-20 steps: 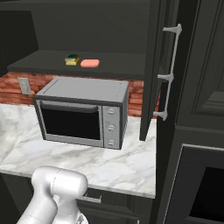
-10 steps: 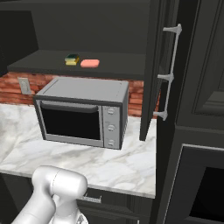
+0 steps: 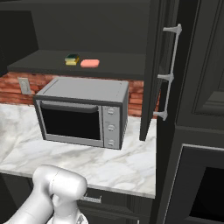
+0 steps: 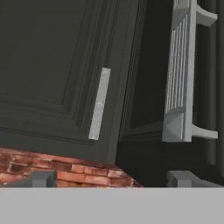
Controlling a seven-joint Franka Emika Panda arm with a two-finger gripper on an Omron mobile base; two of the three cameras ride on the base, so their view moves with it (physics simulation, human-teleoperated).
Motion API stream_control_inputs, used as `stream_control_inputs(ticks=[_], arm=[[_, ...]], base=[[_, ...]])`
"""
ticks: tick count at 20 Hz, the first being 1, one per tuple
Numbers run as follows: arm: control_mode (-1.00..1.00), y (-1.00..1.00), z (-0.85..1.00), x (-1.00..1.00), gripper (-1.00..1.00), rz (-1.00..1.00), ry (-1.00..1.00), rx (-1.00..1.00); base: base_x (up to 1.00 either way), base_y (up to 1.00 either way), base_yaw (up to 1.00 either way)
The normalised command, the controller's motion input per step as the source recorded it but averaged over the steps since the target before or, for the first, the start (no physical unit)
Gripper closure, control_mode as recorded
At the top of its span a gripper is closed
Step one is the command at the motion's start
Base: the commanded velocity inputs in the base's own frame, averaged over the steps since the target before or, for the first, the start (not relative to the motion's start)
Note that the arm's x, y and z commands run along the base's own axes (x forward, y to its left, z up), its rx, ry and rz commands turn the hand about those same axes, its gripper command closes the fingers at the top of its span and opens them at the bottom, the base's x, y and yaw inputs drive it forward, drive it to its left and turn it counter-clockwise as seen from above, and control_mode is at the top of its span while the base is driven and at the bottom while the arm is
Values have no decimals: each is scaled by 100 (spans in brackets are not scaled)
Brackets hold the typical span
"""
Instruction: Pick up the bar soap and sponge from the sink, and place them back in the cabinet, and close the cabinet doors.
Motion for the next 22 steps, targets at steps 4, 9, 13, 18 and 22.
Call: stream_control_inputs(ticks=[4, 9, 13, 18, 22], arm=[[-100, -37, 0, 2, -100, -19, -8, 4], [-100, -44, 0, 0, -100, -15, -7, 4], [-100, -44, 0, 0, -100, -13, -5, 5], [-100, -42, 0, 1, -100, -10, -2, 4], [-100, -42, 0, 9, -100, -6, 0, 2]], base=[[0, 0, 0], [0, 0, 0], [0, 0, 0], [0, 0, 0], [0, 0, 0]])
